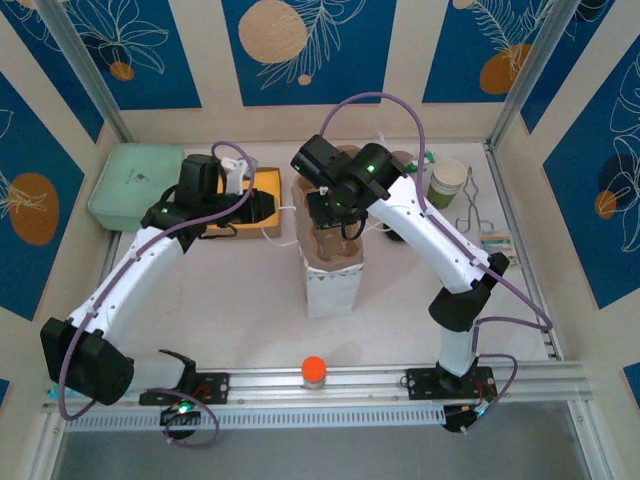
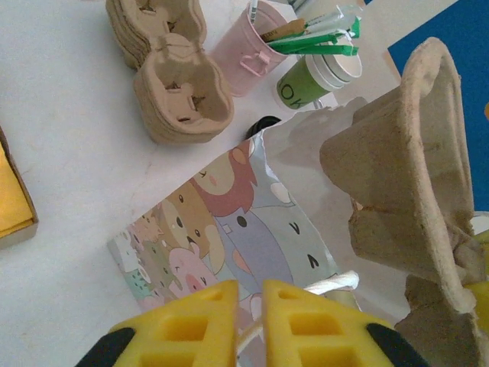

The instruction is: Pack the takeout coffee

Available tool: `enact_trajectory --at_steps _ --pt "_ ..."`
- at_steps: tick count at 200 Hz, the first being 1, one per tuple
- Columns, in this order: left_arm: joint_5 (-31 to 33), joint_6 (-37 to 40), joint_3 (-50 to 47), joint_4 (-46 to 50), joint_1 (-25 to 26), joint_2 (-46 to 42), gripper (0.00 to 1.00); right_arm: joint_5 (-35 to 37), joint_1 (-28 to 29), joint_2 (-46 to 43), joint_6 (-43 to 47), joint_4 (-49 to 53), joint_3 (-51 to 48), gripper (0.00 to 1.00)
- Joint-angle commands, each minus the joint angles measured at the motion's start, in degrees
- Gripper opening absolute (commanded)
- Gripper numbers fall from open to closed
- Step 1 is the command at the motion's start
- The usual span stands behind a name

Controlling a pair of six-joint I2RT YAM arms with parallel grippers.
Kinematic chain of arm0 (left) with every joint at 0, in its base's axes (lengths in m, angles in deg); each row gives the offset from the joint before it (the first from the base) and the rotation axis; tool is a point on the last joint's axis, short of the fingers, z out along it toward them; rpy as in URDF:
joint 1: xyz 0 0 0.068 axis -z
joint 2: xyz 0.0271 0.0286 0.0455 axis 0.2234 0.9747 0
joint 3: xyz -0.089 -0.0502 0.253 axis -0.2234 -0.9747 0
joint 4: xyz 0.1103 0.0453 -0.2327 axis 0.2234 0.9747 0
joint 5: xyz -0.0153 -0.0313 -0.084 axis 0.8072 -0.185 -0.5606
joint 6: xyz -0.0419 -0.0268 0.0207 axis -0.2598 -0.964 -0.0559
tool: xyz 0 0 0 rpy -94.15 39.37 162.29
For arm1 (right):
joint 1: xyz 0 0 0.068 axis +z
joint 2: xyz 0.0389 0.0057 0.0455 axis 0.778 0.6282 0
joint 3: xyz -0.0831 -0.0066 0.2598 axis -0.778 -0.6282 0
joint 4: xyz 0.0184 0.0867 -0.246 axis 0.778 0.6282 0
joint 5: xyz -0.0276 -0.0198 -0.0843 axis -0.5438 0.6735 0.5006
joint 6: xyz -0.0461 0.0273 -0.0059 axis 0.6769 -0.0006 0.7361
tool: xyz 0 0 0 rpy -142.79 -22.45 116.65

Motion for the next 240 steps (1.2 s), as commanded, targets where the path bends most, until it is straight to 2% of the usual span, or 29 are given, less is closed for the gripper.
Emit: enact_trajectory --at_steps 1,25,75,164,240 --pt "-1.38 0.16 -0.75 -1.24 -0.26 -1.25 0.34 1.34 0.82 0.55 -1.23 0.75 -0.65 0.31" --pt "-2.3 0.23 -1.26 -2.09 -0.25 -1.22 0.41 1.54 1.16 0.6 -1.18 0.51 -0.74 0.31" --pt "-6.33 -1.15 -3.97 -5.25 -0.24 -2.3 0.41 1.72 1.2 0.64 -1.52 0.22 -1.44 0.3" --pt "-6.29 -1.42 -5.55 -5.68 -0.28 -3.52 0.19 1.98 2.01 0.57 -2.45 0.08 -2.36 0.29" --pt "-5.32 -0.9 -5.55 -4.56 -0.31 -4.03 0.13 3.38 2.02 0.29 -0.94 0.09 -2.86 0.29"
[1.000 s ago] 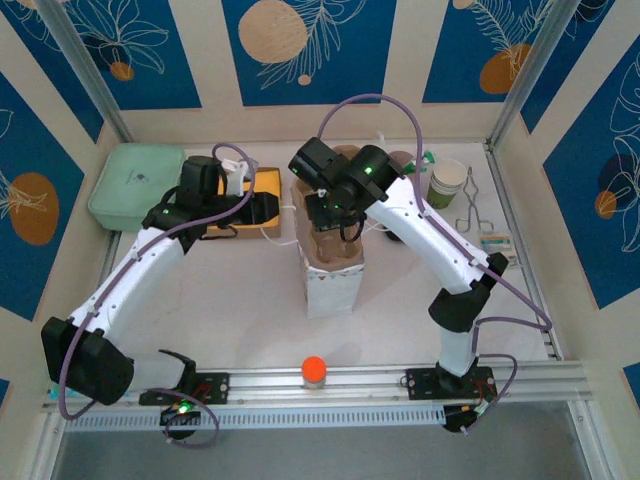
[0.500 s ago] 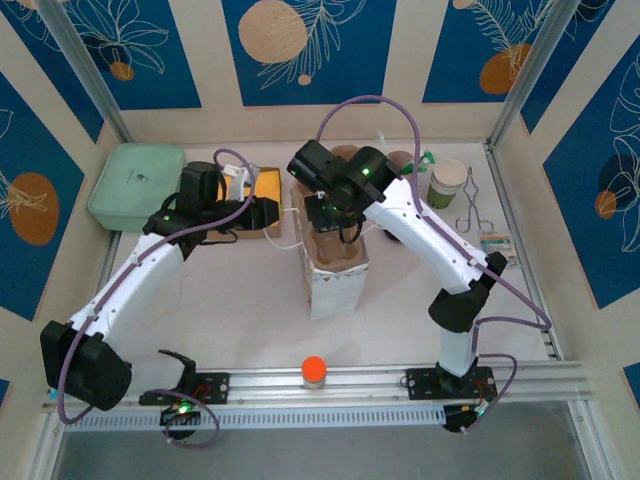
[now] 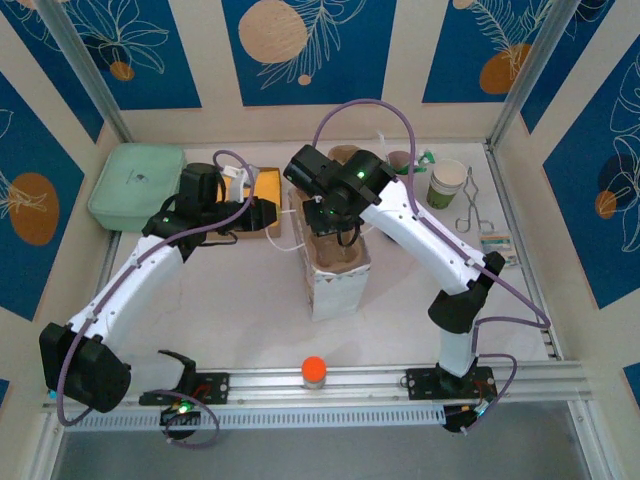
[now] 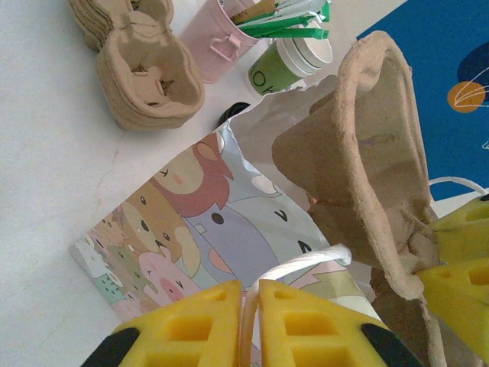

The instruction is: Pack the takeout coffee

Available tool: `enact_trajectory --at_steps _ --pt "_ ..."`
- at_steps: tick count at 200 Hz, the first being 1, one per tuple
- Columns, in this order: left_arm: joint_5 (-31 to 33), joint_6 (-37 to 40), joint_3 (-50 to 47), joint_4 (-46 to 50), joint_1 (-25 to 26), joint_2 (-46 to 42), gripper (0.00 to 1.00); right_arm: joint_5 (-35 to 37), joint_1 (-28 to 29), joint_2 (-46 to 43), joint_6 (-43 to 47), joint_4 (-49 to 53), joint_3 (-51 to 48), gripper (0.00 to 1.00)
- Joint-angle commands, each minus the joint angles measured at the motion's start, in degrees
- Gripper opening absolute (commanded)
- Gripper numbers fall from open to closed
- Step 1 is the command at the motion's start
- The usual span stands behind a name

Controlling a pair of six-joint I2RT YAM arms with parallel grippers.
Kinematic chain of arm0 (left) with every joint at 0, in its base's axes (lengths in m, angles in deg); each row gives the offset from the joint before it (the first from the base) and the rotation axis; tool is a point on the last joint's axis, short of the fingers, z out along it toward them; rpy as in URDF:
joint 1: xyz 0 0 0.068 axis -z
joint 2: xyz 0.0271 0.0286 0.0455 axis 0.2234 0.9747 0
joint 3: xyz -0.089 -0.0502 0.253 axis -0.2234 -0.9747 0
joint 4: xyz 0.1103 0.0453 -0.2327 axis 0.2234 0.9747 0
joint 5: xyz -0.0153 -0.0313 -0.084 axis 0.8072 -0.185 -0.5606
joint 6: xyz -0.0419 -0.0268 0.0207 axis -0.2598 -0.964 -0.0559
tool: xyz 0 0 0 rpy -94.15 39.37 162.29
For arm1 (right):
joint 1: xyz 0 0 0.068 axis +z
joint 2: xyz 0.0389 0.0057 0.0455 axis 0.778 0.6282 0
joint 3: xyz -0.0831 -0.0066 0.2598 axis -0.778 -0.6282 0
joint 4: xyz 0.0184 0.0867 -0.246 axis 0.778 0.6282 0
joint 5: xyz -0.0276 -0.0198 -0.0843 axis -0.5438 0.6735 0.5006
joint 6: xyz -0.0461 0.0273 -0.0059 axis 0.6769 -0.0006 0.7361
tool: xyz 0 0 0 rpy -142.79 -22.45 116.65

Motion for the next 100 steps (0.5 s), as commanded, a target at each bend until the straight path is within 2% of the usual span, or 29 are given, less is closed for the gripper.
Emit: enact_trajectory --at_steps 1,100 --pt "-0.38 0.57 -0.28 0.21 -0.27 -1.79 0.13 1.53 0.11 0.27 0.39 0.32 -0.21 0.29" --pt "0.75 1.85 0.01 2.09 -0.31 -2.05 0.11 -0.41 -1.85 -0.32 4.85 -2.74 -0.79 0.29"
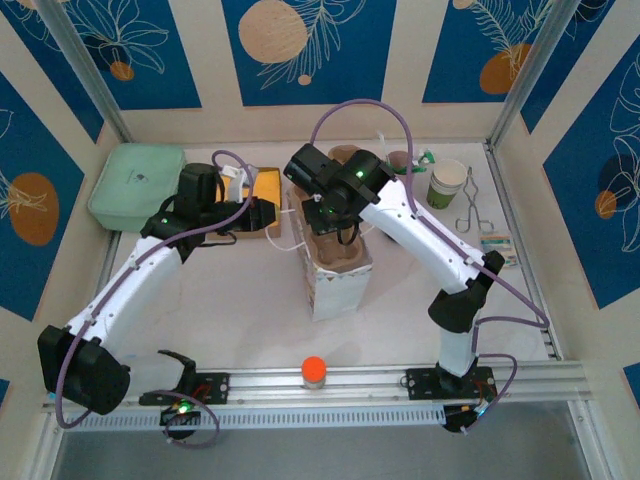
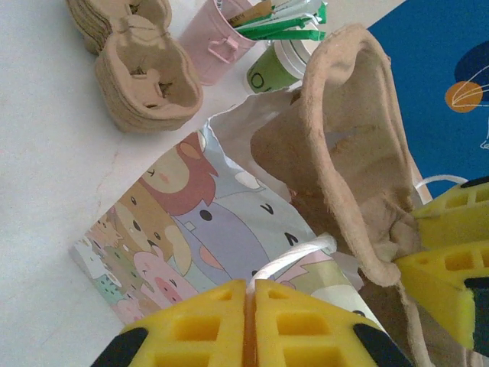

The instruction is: Pack the takeout coffee

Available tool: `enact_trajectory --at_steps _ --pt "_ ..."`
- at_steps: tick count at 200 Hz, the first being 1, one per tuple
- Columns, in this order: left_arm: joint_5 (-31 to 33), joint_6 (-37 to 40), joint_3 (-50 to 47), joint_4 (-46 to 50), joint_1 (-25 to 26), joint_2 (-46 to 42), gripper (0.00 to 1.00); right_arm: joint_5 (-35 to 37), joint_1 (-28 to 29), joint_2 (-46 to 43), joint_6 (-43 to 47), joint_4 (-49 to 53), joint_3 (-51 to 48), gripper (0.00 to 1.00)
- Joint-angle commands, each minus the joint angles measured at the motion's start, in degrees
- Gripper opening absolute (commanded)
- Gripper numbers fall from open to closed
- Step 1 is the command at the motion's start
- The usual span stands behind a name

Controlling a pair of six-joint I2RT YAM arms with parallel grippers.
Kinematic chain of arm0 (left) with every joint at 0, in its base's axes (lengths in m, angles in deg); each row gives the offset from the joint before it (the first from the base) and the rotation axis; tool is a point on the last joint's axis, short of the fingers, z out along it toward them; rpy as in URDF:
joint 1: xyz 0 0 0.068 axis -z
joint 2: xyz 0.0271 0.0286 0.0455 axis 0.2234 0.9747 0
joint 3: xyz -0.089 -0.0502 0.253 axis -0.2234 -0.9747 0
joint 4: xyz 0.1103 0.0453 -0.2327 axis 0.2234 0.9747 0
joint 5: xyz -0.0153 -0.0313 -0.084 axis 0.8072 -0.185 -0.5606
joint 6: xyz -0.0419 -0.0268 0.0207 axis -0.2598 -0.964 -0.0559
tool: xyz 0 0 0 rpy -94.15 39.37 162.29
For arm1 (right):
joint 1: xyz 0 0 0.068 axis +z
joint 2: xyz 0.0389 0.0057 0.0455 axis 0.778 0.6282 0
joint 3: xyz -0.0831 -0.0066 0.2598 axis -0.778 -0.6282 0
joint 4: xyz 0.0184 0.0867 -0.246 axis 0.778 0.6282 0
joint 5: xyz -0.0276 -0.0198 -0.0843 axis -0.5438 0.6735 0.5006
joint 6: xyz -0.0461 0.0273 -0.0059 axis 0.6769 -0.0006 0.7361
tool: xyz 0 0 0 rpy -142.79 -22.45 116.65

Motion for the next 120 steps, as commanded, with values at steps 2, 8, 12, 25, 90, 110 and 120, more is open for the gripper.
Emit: enact_trajectory --at_steps 2,8,12,25,90,110,120 --pt "0.75 1.6 0.06 1.83 -0.32 -1.45 0.11 -0.39 -0.74 -0.39 1.39 -0.87 0.23 0.29" --pt "0.83 1.69 0.02 1.86 -0.3 -1.44 0.11 -0.51 -0.88 -0.5 1.57 -0.92 0.37 0.29" --pt "0.89 1.66 -0.02 1.89 -0.3 -1.48 0.1 -0.6 -0.94 -0.68 1.65 -0.98 0.5 0.29" --pt "1.05 1.81 -0.02 1.95 -0.26 -1.41 0.11 -0.74 -1.06 -0.85 1.91 -0.82 0.93 0.29" --pt "1.79 2.04 0.33 2.56 -0.39 -1.18 0.1 -3.64 -1.45 -3.58 2.94 -2.83 -0.67 0.29" --pt "1.88 2.02 0.39 2.72 -0.38 -1.23 0.1 -4.04 -2.26 -4.35 3.22 -3.11 -1.61 0.29" --pt "1.96 2.07 0.45 2.81 -0.38 -1.28 0.1 -4.64 -2.76 -4.91 3.32 -3.9 -2.67 0.29"
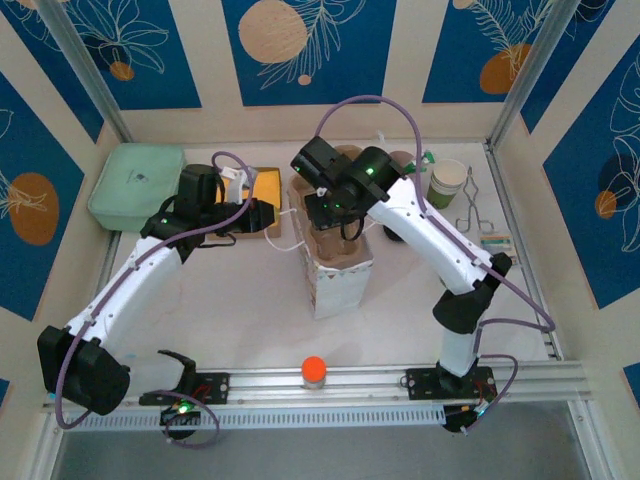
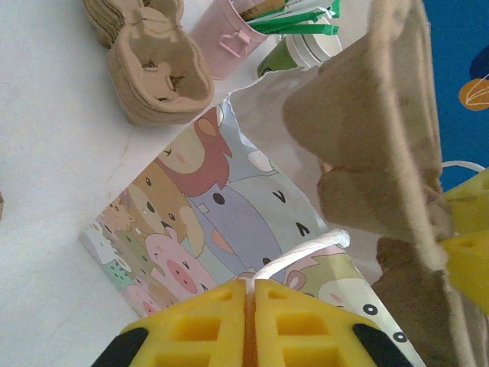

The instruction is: Pack the takeout coffee

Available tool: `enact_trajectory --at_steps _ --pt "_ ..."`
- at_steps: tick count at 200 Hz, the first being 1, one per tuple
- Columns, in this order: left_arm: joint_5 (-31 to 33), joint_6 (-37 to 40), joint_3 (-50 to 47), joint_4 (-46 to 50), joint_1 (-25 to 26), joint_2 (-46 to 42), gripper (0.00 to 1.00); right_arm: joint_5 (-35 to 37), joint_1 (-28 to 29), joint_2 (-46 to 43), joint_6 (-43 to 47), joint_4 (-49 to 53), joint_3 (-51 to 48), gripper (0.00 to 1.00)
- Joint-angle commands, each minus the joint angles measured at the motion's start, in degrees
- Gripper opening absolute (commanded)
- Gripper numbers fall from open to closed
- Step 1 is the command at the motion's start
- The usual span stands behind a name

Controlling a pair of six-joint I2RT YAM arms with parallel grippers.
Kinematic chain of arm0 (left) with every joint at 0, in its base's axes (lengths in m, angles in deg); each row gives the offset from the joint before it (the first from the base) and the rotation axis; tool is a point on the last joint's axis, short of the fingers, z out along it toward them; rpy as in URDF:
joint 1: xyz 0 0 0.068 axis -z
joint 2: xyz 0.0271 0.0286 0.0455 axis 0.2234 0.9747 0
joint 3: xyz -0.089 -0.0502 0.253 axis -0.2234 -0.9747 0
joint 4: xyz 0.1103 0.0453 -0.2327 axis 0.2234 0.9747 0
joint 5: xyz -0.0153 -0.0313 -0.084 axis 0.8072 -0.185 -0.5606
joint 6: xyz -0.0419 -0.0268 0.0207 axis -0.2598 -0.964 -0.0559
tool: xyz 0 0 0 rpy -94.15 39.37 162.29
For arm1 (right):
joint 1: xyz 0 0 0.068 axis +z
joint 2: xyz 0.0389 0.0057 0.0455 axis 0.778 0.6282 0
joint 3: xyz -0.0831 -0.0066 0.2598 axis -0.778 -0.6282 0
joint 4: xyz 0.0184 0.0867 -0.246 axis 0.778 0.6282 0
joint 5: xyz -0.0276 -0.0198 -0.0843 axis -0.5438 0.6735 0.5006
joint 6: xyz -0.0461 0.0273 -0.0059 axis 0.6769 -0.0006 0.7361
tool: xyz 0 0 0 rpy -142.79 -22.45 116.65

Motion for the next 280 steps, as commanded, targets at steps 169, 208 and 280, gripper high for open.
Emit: enact_trajectory --at_steps 169,208,280 --pt "1.22 1.17 0.94 1.72 -0.36 -2.38 0.1 1.34 1.96 -3.53 -1.83 -1.09 -7.55 0.28" --pt "1.16 1.15 1.1 1.94 -0.39 -2.82 0.1 1.94 1.9 -3.82 -2.69 -0.94 -9.22 0.28" --pt "0.96 0.91 1.41 1.83 -0.35 -3.04 0.1 0.87 1.9 -3.59 -2.78 -1.38 -10.01 0.28"
